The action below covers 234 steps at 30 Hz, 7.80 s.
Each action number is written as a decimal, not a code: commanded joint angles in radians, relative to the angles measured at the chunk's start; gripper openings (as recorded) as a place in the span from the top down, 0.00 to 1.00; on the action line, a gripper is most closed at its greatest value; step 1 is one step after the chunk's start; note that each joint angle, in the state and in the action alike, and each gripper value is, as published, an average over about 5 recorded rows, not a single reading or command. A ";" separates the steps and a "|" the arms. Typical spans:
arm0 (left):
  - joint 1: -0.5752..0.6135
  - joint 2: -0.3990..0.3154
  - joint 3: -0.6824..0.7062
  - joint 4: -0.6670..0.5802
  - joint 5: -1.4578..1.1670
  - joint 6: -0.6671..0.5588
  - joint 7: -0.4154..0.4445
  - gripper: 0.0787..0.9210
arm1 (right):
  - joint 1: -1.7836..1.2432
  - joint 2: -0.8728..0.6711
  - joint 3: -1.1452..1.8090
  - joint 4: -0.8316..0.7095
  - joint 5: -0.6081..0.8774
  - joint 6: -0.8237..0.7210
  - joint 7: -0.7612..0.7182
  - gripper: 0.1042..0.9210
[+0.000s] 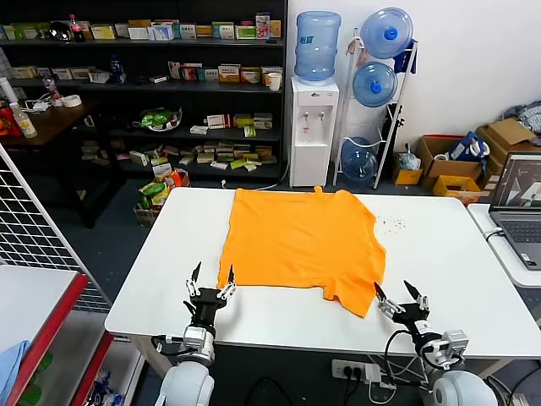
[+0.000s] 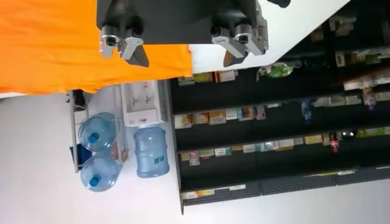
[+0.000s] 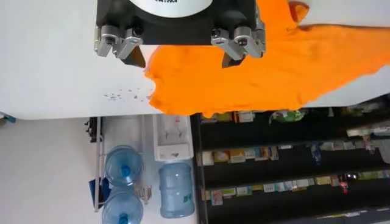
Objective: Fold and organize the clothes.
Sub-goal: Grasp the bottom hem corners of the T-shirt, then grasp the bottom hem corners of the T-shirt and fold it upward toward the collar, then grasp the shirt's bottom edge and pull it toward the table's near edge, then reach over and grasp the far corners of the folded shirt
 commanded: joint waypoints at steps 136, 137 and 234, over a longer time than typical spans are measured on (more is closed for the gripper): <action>-0.053 0.145 0.083 -0.023 -0.127 0.217 0.067 0.55 | 0.091 -0.070 -0.135 0.038 -0.117 -0.164 0.108 0.44; -0.049 0.146 0.084 -0.031 -0.132 0.224 0.066 0.52 | 0.070 -0.077 -0.122 0.055 -0.112 -0.172 0.108 0.41; -0.205 0.257 0.164 -0.065 -0.343 0.398 0.034 0.13 | 0.295 -0.226 -0.141 -0.034 0.133 -0.237 0.123 0.12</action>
